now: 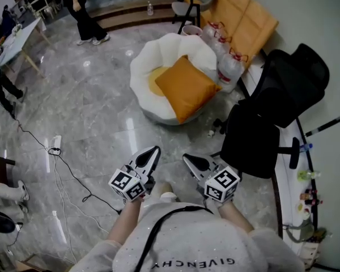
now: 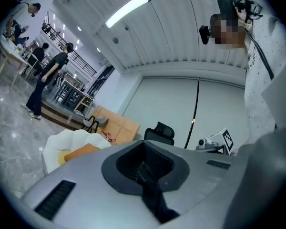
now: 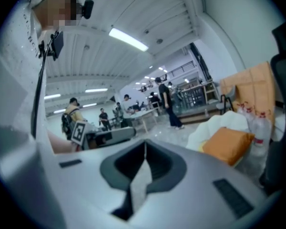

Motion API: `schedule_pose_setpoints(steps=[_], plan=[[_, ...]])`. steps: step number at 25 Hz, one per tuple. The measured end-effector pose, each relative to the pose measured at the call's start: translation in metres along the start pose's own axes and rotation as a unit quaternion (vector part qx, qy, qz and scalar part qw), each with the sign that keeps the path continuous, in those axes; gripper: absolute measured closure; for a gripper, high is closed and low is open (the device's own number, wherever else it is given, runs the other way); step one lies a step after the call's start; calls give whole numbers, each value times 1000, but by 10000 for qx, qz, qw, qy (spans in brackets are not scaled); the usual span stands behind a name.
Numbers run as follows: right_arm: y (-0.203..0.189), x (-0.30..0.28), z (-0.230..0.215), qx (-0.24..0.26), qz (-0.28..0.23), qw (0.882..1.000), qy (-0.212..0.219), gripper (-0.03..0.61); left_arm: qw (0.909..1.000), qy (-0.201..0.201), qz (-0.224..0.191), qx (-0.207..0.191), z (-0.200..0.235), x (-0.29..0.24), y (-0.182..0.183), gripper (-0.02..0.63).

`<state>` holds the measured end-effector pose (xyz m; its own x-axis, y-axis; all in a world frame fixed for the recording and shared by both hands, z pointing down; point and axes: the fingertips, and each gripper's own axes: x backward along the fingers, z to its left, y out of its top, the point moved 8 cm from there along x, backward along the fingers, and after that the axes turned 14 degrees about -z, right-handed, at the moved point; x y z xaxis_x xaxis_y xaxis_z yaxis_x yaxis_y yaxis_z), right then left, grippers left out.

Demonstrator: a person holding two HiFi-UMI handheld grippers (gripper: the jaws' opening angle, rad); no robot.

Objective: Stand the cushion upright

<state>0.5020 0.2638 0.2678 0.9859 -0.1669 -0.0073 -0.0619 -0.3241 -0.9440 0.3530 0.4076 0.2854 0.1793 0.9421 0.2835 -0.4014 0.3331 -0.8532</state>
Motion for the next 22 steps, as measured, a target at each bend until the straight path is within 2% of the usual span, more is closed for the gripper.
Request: schedule_pose_setpoints(steps=[7,14,19,22], plan=[[-4,-42,-19,-53,72,9999,-78,561,9998,173,-30,58,42,-2,4,589],[-11,-62,-32,-197,149,9995,-217,561,9993,334,-151,54,60,2,11,589],[-18,-78,-36,-217,373,9990,102,561,9984,522,-229,6,71,11,13,589],[-18,-92,-41,-274,376,9988,156,561,9972,677,-324,30,84,12,17,589]])
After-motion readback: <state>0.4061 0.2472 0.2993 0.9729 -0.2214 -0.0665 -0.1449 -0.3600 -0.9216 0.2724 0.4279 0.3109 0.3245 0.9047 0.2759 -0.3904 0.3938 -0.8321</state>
